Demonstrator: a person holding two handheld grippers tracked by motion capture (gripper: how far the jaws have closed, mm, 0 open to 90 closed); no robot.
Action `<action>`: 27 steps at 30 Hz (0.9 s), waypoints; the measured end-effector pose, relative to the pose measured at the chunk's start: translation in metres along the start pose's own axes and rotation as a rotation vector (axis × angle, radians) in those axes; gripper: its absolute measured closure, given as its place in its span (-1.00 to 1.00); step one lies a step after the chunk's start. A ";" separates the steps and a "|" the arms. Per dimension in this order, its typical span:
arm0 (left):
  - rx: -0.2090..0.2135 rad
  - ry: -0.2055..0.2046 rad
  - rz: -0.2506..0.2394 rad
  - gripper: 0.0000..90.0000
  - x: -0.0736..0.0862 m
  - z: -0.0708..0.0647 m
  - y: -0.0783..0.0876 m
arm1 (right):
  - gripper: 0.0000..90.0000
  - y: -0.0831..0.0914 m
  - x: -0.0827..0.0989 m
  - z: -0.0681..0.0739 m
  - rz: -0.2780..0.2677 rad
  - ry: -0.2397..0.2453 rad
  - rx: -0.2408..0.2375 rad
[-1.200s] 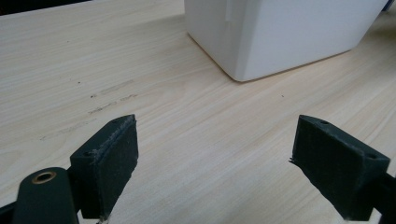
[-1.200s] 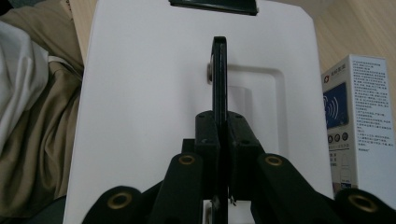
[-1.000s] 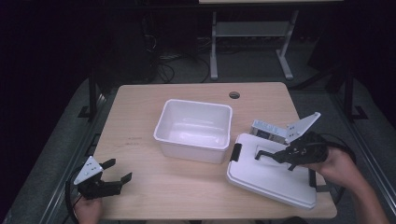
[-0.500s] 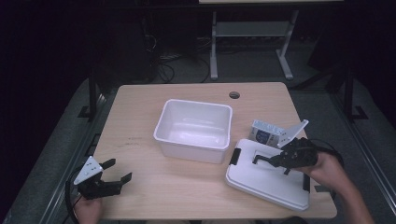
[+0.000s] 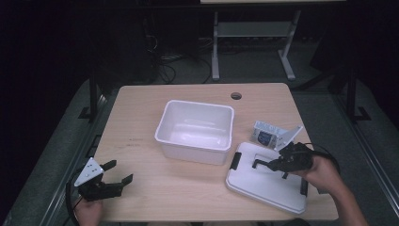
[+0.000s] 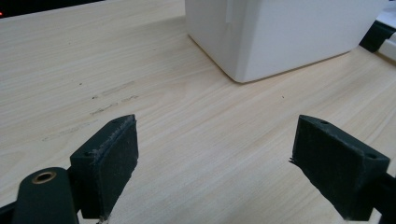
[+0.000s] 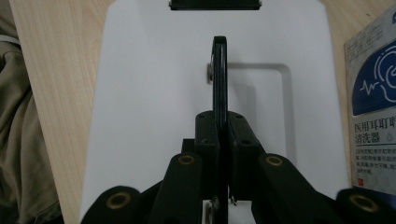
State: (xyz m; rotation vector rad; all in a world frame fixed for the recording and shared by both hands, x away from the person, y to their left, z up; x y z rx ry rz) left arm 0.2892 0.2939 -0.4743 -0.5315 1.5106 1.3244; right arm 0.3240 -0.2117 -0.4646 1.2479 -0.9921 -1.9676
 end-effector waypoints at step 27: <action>-0.002 -0.001 -0.004 -0.70 -0.001 0.000 0.001 | 0.43 0.008 0.002 0.015 -0.031 -0.019 -0.008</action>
Point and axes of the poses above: each handheld gripper's, and its own axes: y roughly backward along the jaws, x roughly out of its underside, z roughly to its left, the point moved 8 cm from there along -y, roughly forward along the jaws, and after that the axes turned 15 degrees about -x, right-handed, at the moved point
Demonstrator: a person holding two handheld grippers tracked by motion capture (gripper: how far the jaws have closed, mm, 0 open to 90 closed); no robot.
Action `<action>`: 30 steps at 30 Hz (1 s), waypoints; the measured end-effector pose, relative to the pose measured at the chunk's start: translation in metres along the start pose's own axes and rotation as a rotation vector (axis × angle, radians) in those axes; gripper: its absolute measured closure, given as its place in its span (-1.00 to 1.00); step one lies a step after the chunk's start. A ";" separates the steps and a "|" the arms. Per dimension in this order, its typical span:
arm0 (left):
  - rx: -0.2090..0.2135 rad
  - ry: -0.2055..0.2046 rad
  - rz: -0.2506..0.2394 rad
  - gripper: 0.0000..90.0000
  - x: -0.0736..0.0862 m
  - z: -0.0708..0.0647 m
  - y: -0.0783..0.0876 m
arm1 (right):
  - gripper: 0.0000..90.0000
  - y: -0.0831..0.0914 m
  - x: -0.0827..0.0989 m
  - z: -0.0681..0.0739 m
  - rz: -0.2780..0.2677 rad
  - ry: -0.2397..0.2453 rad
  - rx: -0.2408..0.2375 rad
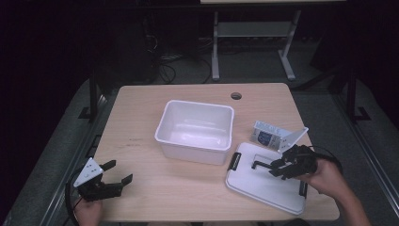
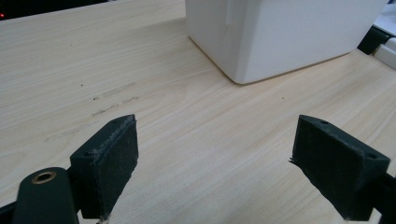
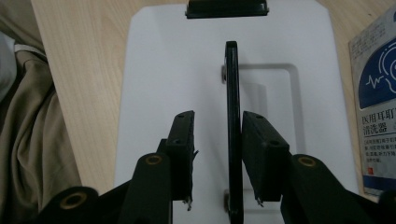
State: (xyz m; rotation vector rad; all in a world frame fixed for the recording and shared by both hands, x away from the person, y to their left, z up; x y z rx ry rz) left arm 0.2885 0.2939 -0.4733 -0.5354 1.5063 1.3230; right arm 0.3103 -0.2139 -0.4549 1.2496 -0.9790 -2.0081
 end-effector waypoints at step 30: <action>-0.003 0.007 0.004 -0.70 0.001 0.003 -0.002 | 0.17 0.034 -0.017 -0.025 -0.016 -0.043 0.090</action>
Point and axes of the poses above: each handheld gripper's, and its own axes: y roughly backward along the jaws, x roughly out of its underside, z roughly to its left, the point moved 8 cm from there along -y, roughly forward along the jaws, and after that the axes turned 15 degrees about -x, right-handed, at the moved point
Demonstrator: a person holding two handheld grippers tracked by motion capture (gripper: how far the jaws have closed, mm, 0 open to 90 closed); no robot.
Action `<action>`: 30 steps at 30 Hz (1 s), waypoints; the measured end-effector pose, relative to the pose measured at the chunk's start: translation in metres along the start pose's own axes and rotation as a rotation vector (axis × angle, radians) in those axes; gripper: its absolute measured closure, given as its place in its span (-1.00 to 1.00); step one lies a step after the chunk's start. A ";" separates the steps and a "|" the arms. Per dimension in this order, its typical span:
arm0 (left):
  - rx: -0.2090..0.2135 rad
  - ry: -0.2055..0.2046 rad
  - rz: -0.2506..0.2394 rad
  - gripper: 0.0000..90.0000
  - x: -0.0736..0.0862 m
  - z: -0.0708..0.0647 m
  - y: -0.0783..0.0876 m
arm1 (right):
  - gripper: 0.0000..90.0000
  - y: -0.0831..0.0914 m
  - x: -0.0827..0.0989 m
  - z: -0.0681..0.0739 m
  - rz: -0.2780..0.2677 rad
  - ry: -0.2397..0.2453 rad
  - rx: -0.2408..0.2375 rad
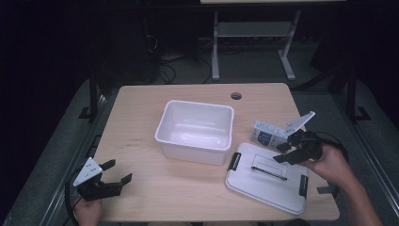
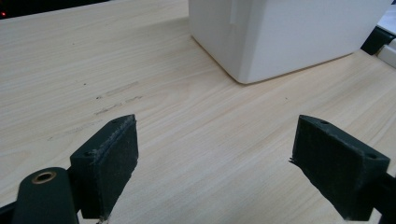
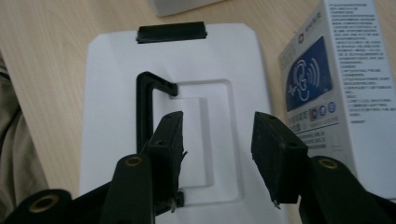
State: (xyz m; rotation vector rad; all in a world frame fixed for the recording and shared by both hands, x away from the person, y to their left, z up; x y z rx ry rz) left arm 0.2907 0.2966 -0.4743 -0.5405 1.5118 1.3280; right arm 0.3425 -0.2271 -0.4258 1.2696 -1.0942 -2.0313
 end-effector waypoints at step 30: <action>-0.013 0.015 0.006 -0.70 0.003 0.004 0.000 | -0.12 0.006 -0.028 -0.069 0.027 -0.053 0.050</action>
Point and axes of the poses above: each handheld gripper's, and its own axes: y roughly backward along the jaws, x roughly out of its underside, z roughly to its left, the point moved 8 cm from there along -y, roughly forward along the jaws, and after that the axes turned 15 degrees about -x, right-handed, at the moved point
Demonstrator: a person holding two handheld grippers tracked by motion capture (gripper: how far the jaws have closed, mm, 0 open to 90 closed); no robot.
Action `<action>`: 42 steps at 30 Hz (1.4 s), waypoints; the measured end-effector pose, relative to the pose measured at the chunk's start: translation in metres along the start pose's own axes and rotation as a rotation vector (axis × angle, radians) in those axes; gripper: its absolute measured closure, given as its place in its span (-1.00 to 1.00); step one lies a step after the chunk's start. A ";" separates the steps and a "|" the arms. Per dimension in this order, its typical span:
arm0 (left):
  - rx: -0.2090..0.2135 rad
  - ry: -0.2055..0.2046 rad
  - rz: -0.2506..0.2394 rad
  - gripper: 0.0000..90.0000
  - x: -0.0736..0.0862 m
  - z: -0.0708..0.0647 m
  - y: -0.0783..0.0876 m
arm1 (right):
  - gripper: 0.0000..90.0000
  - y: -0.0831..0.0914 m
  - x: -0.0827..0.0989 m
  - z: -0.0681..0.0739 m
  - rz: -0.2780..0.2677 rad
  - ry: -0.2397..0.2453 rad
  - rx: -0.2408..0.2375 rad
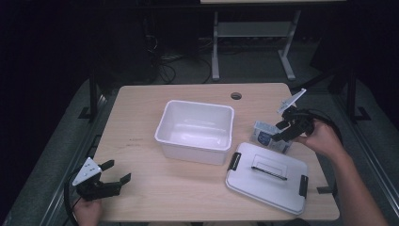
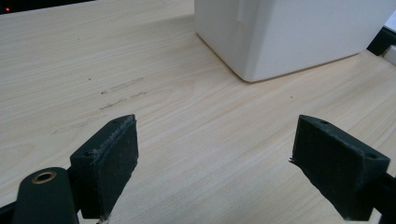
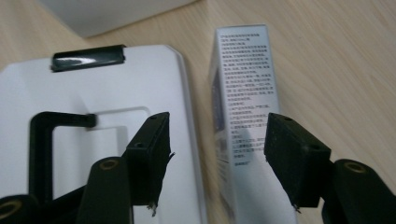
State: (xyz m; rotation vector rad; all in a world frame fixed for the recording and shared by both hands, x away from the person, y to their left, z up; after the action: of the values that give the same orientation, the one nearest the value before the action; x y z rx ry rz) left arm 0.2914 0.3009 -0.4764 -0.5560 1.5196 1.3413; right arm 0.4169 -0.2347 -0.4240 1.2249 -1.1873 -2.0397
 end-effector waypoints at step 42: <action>0.002 0.015 -0.010 -0.70 0.000 0.002 0.003 | 0.15 -0.029 0.004 -0.033 0.077 -0.044 -0.024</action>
State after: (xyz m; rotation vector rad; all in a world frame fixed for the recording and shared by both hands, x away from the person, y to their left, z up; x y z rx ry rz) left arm 0.2901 0.3034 -0.4748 -0.5725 1.5279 1.3310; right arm 0.4443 -0.2373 -0.4581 1.1117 -1.2074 -2.0280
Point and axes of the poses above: each handheld gripper's, and its own axes: y roughly backward along the jaws, x roughly out of its underside, z roughly to its left, the point moved 8 cm from there along -y, roughly forward along the jaws, and after that the axes turned 15 degrees about -x, right-handed, at the moved point
